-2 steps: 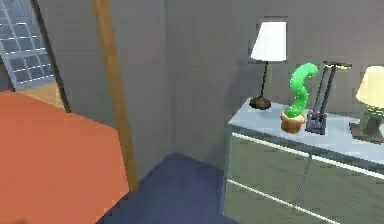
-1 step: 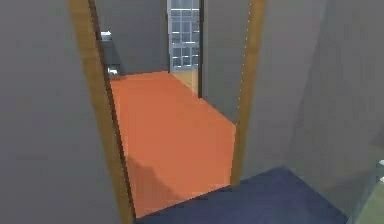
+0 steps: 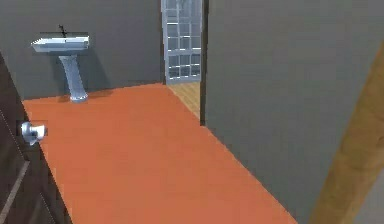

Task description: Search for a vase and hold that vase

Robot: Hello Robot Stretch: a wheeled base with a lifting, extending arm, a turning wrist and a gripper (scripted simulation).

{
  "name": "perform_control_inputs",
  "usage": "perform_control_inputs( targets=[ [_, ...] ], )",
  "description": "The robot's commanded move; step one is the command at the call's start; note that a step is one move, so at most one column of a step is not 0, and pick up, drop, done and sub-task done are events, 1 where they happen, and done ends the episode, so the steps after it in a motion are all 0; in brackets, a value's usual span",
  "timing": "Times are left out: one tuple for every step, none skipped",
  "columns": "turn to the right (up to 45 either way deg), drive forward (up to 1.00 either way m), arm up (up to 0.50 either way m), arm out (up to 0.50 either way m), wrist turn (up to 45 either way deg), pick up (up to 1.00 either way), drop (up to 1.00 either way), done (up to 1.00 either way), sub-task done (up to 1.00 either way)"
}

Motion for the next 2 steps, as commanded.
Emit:
perform_control_inputs(
  targets=[
    [-21.0, 0.0, 0.0, 0.0, 0.0, 0.0, 0.0, 0.0, 0.0],
    [0.0, 0.05, 0.0, 0.0, 0.0, 0.0, 0.0, 0.0, 0.0]
  ],
)
